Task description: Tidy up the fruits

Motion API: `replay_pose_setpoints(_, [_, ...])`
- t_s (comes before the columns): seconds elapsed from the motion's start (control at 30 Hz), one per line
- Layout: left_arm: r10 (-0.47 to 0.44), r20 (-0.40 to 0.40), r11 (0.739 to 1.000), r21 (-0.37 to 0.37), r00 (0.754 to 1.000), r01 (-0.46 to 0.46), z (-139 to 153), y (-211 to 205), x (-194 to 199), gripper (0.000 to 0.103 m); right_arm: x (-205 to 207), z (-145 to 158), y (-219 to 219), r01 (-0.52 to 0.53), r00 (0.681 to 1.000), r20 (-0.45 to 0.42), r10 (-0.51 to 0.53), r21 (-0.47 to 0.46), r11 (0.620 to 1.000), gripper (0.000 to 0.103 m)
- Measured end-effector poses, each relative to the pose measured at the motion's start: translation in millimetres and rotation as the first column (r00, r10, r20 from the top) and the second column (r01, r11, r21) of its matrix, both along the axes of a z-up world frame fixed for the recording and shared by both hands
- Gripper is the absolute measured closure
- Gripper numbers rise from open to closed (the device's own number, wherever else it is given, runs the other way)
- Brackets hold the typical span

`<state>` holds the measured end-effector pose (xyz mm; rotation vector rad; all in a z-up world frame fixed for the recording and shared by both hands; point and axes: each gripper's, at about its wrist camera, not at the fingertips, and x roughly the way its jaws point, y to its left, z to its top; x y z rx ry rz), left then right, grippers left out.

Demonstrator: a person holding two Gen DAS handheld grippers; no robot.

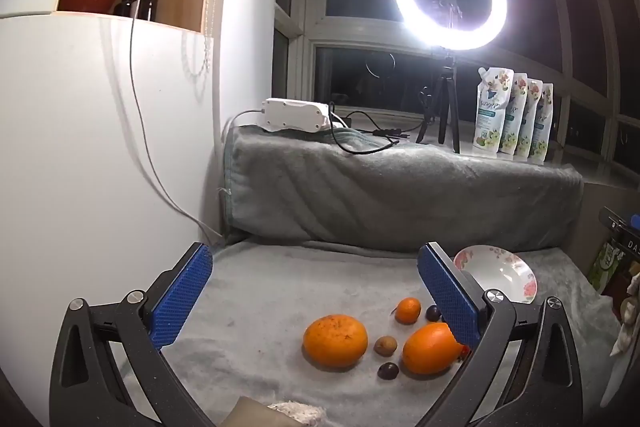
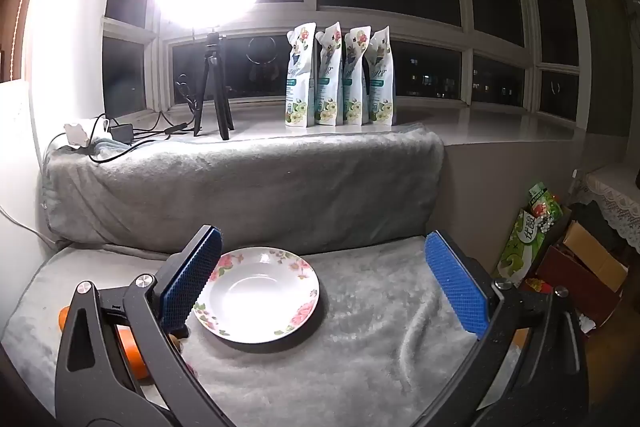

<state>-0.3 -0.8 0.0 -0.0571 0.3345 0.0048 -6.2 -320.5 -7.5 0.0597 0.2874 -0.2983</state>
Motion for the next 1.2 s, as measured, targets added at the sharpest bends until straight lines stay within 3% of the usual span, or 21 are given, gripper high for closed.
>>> replay_pose_setpoints(0.17, [-0.027,-0.003,0.999,0.018,1.0,0.027,-1.6,-0.9,0.3,0.001,-0.4,-1.4,3.7,-0.006,1.0,-0.004,0.006,-0.001,1.0,0.0])
replay_pose_setpoints(0.27, [0.007,-0.013,1.0,0.02,1.0,-0.007,-3.1,-10.2,-0.6,0.001,-1.1,-0.7,2.6,-0.007,1.0,-0.007,0.007,-0.004,1.0,0.0])
replay_pose_setpoints(1.2, [0.005,-0.005,1.0,0.012,1.0,-0.005,-1.0,-0.9,2.4,0.001,1.4,-0.3,11.1,-0.026,0.999,-0.024,0.026,-0.011,1.0,0.0])
